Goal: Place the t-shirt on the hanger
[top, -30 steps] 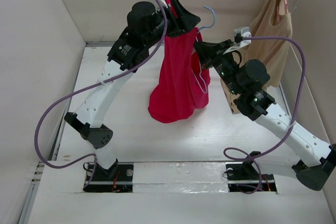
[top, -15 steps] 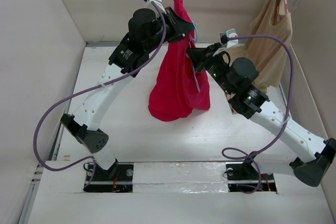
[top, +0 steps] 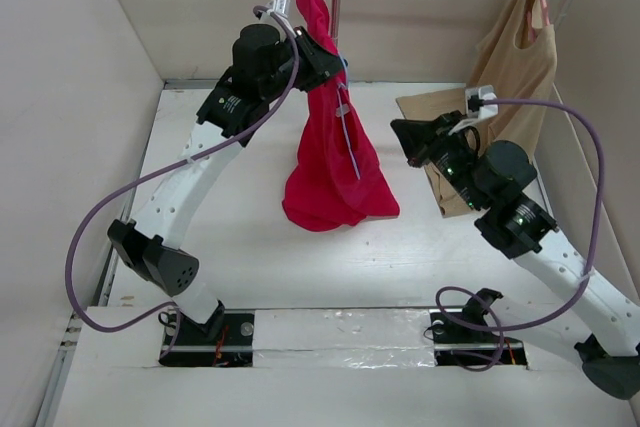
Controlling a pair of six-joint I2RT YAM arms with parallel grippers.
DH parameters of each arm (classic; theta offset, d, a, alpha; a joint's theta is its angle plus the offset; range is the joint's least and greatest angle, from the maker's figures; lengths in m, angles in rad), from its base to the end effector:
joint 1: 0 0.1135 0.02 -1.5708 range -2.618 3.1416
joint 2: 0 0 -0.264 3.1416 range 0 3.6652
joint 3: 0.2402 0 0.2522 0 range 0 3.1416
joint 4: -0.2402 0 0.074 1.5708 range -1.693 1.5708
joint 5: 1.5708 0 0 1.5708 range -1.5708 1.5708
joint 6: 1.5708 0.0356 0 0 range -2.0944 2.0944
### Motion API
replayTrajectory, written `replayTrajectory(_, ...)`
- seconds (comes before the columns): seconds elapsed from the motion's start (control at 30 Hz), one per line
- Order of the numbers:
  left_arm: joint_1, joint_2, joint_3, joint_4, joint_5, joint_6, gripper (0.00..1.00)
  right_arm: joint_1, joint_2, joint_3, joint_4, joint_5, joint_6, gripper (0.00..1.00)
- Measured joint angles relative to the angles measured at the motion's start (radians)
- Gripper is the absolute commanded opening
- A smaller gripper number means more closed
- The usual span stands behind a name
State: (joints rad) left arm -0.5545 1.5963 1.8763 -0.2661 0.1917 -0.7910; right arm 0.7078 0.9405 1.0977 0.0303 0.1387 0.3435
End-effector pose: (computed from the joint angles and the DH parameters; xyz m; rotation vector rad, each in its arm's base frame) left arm 0.2978 -0.1924 0.5043 -0.0356 1.6888 -1.1887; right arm 0.1584 0.1291 0.4447 -0.1405 1.4227 0.7776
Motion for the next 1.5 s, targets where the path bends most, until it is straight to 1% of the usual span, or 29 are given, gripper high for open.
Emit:
replayTrajectory(0.1, 0.000, 0.000, 0.002, -0.002, 0.018, 0.000, 0.00, -0.018, -0.035, -0.055, -0.051, -0.016, 0.013, 0.00)
replayTrajectory(0.13, 0.000, 0.000, 0.003, -0.002, 0.024, 0.000, 0.00, -0.021, -0.035, -0.069, -0.069, -0.023, 0.012, 0.02)
replayTrajectory(0.17, -0.001, 0.000, 0.004, -0.002, 0.029, -0.001, 0.00, -0.024, -0.029, -0.083, -0.094, -0.031, 0.011, 0.19)
replayTrajectory(0.2, -0.001, 0.000, 0.004, -0.002, 0.036, 0.000, 0.00, -0.027, -0.020, -0.097, -0.116, -0.038, 0.010, 0.29)
replayTrajectory(0.27, -0.001, 0.000, 0.005, -0.002, 0.045, 0.000, 0.00, -0.029, -0.001, -0.135, -0.162, -0.055, -0.015, 0.48)
replayTrajectory(0.3, -0.001, 0.000, 0.005, -0.003, 0.051, -0.001, 0.00, -0.033, 0.005, -0.156, -0.174, -0.059, -0.014, 0.51)
replayTrajectory(0.37, -0.001, 0.000, 0.005, -0.004, 0.058, -0.001, 0.00, -0.047, 0.013, -0.185, -0.206, -0.094, -0.048, 0.55)
replayTrajectory(0.5, -0.001, 0.000, 0.005, -0.008, 0.071, 0.000, 0.00, -0.081, 0.044, -0.190, -0.225, -0.164, -0.110, 0.55)
replayTrajectory(0.57, -0.001, 0.000, 0.005, -0.010, 0.075, 0.000, 0.00, -0.095, 0.066, -0.185, -0.225, -0.196, -0.143, 0.57)
replayTrajectory(0.67, -0.001, 0.000, 0.005, -0.013, 0.087, -0.001, 0.00, -0.106, 0.126, -0.155, -0.225, -0.237, -0.192, 0.60)
replayTrajectory(0.9, -0.001, 0.000, 0.005, -0.017, 0.108, -0.003, 0.00, -0.118, 0.274, -0.060, -0.233, -0.327, -0.293, 0.63)
replayTrajectory(0.93, -0.001, 0.000, 0.005, -0.018, 0.112, -0.004, 0.00, -0.118, 0.283, -0.052, -0.233, -0.332, -0.305, 0.61)
replayTrajectory(0.97, -0.001, 0.000, 0.005, -0.020, 0.114, -0.004, 0.00, -0.118, 0.289, -0.046, -0.233, -0.336, -0.314, 0.47)
replayTrajectory(1.0, -0.001, 0.000, 0.005, -0.023, 0.116, -0.003, 0.00, -0.118, 0.292, -0.041, -0.232, -0.340, -0.324, 0.40)
replayTrajectory(1.03, -0.001, 0.000, 0.005, -0.024, 0.116, -0.004, 0.00, -0.118, 0.294, -0.037, -0.232, -0.345, -0.330, 0.37)
replayTrajectory(1.13, 0.000, 0.000, 0.005, -0.027, 0.116, -0.003, 0.00, -0.118, 0.298, -0.026, -0.236, -0.357, -0.333, 0.30)
replayTrajectory(1.17, 0.000, 0.000, 0.005, -0.029, 0.116, -0.003, 0.00, -0.118, 0.296, -0.025, -0.238, -0.361, -0.333, 0.26)
replayTrajectory(1.2, 0.001, 0.000, 0.005, -0.030, 0.116, -0.003, 0.00, -0.118, 0.293, -0.025, -0.243, -0.363, -0.332, 0.10)
replayTrajectory(1.23, 0.007, 0.000, 0.005, -0.031, 0.116, -0.004, 0.00, -0.118, 0.288, -0.025, -0.252, -0.366, -0.324, 0.05)
replayTrajectory(1.3, 0.007, 0.000, 0.011, -0.034, 0.117, -0.004, 0.00, -0.118, 0.268, -0.042, -0.247, -0.365, -0.311, 0.00)
replayTrajectory(1.43, 0.016, 0.000, 0.042, -0.034, 0.136, -0.014, 0.00, -0.116, 0.224, -0.068, -0.264, -0.364, -0.285, 0.00)
replayTrajectory(1.5, 0.027, 0.000, 0.040, 0.006, 0.169, -0.039, 0.00, -0.112, 0.211, -0.072, -0.263, -0.362, -0.268, 0.00)
